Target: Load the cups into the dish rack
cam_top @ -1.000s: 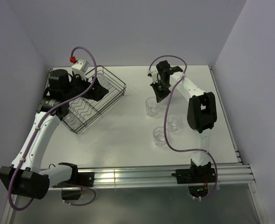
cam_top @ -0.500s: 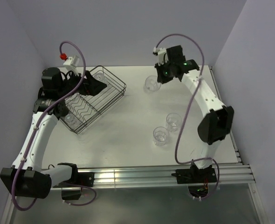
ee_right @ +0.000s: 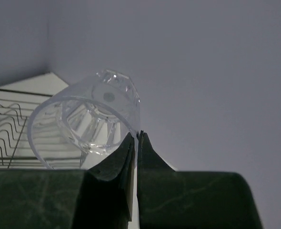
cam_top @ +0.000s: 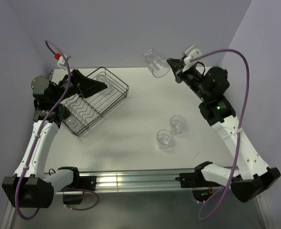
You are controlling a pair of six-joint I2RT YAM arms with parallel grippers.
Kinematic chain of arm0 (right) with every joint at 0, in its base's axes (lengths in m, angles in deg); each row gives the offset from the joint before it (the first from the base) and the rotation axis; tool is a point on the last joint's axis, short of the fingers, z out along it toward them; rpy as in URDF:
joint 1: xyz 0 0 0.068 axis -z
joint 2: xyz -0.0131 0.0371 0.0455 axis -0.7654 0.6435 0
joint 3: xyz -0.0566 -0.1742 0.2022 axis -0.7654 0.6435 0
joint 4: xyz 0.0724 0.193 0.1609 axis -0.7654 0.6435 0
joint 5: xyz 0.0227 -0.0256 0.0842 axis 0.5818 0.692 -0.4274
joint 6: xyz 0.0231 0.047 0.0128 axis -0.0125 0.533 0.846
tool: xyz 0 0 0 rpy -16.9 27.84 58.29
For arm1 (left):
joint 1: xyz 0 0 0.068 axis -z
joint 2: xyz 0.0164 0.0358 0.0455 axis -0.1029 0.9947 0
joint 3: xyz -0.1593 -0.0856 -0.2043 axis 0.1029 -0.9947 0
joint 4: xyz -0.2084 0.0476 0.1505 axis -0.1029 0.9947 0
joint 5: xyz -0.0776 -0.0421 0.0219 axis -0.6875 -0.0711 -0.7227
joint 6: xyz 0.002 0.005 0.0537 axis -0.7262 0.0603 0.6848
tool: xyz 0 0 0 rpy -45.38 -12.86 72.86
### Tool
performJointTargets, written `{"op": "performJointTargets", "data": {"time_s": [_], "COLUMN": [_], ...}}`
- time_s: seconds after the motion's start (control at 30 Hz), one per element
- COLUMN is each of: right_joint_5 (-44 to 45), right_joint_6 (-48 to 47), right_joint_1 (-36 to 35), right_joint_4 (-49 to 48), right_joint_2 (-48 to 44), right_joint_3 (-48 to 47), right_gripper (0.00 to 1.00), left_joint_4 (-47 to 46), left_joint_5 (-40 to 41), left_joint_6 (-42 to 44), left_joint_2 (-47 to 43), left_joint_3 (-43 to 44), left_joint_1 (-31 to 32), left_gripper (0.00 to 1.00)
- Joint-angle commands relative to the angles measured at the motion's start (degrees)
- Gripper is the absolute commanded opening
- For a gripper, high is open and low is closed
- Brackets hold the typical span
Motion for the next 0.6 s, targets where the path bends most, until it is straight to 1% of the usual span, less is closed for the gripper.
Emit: {"op": "performJointTargets", "data": {"time_s": [0.0, 0.03, 0.07, 0.13, 0.27, 0.4, 0.57], "right_joint_5": [-4.33, -4.79, -4.79, -5.05, -6.81, -8.22, -9.27], "right_joint_6": [-6.06, -8.95, -10.46, -14.49, -18.98, -21.98, -22.51], "right_joint_1": [-2.85, -5.03, -6.36, -10.12, -14.44, -17.53, -19.72], "right_joint_4": [-22.50, -26.96, -28.66, -31.99, -35.96, -37.55, -35.45], "right_joint_2": [-5.43, -7.80, -8.69, -11.06, -13.96, -15.73, -16.61], "right_joint_3": [8.85, 10.88, 14.12, 16.68, 22.83, 25.40, 25.57], "right_gripper": [0.00, 0.00, 0.00, 0.00, 0.00, 0.00, 0.00], "left_joint_4": [-16.74, -17.38, -17.73, -17.82, -18.70, -18.70, -19.31], "left_joint_5": [-4.81, -4.90, -5.16, -5.16, -4.28, -4.28, -3.23], "left_joint_6": [-14.12, -15.18, -16.15, -16.42, -16.24, -15.19, -14.75], "left_joint_2": [-2.12, -2.12, -2.12, -2.38, -3.26, -3.17, -3.35], "left_joint_3": [-1.81, -1.99, -2.25, -2.43, -3.57, -4.19, -4.45], "left_joint_1": [-0.02, 0.16, 0.25, 1.03, 2.96, 5.25, 7.19], "left_gripper": [0.99, 0.99, 0.99, 0.99, 0.99, 0.99, 0.99]}}
